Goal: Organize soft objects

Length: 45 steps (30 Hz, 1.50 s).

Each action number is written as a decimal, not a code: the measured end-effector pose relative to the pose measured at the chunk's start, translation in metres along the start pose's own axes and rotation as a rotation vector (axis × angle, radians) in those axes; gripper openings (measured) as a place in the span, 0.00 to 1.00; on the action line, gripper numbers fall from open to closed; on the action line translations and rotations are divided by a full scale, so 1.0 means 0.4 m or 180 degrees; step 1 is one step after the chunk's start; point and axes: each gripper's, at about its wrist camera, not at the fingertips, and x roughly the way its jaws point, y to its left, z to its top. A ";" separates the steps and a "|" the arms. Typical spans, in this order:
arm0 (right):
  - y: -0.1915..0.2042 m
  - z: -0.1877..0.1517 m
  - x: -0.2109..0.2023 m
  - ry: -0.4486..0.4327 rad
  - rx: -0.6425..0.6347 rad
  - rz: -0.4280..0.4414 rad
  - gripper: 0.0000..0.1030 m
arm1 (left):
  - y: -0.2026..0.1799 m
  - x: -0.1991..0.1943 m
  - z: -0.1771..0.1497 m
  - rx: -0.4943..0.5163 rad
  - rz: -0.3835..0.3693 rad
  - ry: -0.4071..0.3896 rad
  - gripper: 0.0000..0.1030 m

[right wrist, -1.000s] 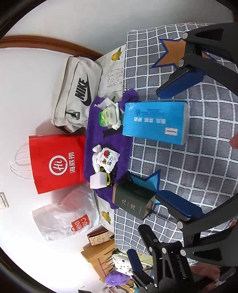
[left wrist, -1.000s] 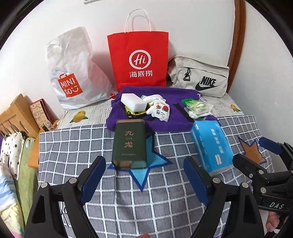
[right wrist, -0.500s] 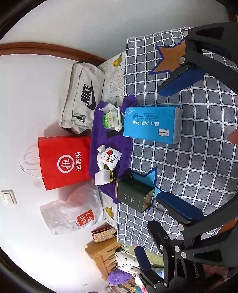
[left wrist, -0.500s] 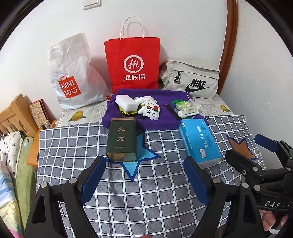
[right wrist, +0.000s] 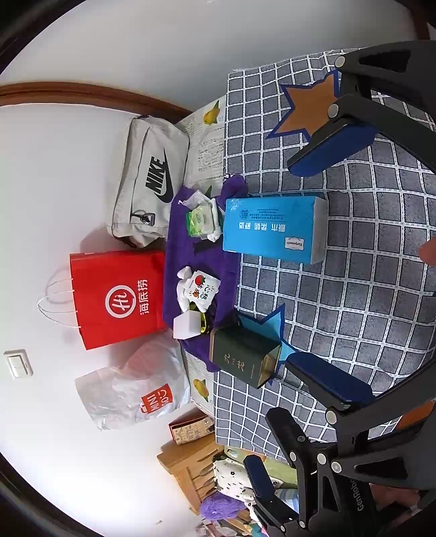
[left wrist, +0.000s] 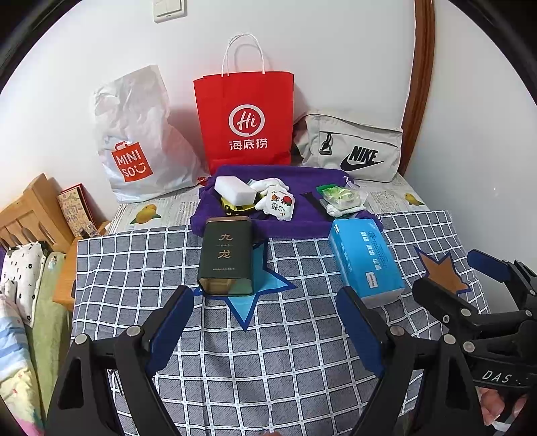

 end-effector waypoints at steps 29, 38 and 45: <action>0.007 -0.004 0.008 0.0029 -0.0026 -0.0043 1.00 | 0.008 0.001 -0.002 -0.0019 0.0031 0.0055 0.84; 0.005 -0.004 0.015 0.0036 -0.0023 -0.0054 1.00 | 0.008 0.009 -0.003 -0.0028 0.0038 0.0072 0.84; 0.004 -0.004 0.018 0.0041 -0.0026 -0.0054 1.00 | 0.010 0.015 -0.005 -0.0026 0.0040 0.0092 0.84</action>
